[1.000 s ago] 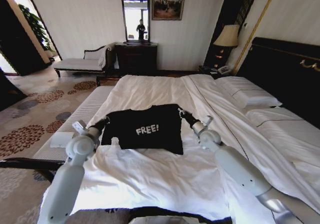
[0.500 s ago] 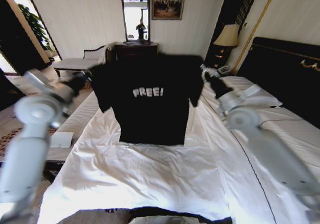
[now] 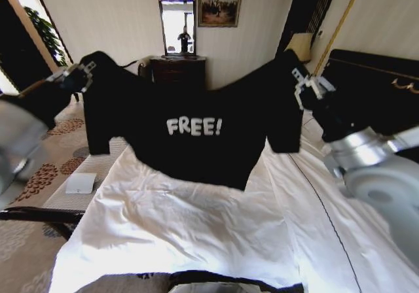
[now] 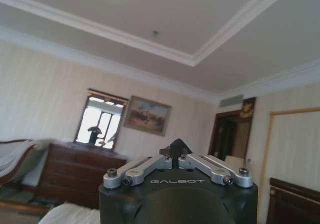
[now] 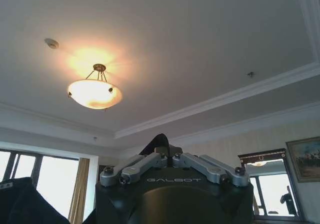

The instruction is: Fold the clothes on the bed.

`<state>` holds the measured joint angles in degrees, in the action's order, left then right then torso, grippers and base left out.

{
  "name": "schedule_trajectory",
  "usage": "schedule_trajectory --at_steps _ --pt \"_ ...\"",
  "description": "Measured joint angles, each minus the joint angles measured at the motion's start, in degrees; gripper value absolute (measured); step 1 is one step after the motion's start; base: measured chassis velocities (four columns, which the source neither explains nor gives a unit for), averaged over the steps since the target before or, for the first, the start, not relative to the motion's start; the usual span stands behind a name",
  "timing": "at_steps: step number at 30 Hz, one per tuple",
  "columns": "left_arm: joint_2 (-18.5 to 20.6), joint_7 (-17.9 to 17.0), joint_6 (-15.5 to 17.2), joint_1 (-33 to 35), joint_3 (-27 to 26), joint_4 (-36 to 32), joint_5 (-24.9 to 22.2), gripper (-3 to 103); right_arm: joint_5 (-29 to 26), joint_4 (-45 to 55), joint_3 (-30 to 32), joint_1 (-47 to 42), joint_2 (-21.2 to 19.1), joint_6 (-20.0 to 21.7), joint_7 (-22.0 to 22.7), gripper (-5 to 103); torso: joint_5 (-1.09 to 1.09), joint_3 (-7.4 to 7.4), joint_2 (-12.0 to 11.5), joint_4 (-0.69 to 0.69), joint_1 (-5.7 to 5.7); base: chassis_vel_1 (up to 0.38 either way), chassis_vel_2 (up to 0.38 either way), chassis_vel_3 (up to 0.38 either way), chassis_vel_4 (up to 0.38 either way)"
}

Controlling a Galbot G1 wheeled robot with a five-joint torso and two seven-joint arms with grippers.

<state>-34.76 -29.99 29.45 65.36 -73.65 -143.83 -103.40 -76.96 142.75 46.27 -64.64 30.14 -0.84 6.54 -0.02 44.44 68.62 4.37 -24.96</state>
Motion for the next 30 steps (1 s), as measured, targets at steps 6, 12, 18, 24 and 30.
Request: schedule_trajectory --at_steps 6,12,18,24,30 --pt "3.11 -4.97 3.45 2.89 -18.75 -0.07 -19.33 0 -15.62 1.27 13.16 0.57 -3.47 8.81 14.14 0 0.02 0.0 0.0 0.04 -0.01 0.0 0.0 0.0 0.0" --pt "2.56 -7.5 10.37 2.41 -12.94 0.19 -17.41 0 -19.08 1.05 11.58 0.52 -3.66 18.21 24.39 0 0.01 0.0 0.01 0.05 -0.01 0.0 0.0 0.0 0.0" --pt "-8.28 -3.0 13.01 -0.06 22.62 10.64 12.56 0 -8.03 -11.04 -18.6 0.84 3.84 22.8 26.72 0 0.08 0.03 -0.01 0.04 -0.02 0.0 0.0 0.0 0.0" --pt "-19.97 1.01 11.65 -7.75 47.31 31.2 34.08 0 2.1 -32.74 -40.01 9.17 12.41 20.4 21.6 0 0.02 0.05 -0.04 0.05 -0.08 0.0 0.0 0.0 0.0" --pt "-25.22 3.8 7.77 -12.4 54.69 42.48 42.67 0 7.39 -43.62 -46.08 13.72 18.74 17.33 18.05 0 0.03 0.02 -0.03 0.05 -0.04 0.0 0.0 0.0 0.0"
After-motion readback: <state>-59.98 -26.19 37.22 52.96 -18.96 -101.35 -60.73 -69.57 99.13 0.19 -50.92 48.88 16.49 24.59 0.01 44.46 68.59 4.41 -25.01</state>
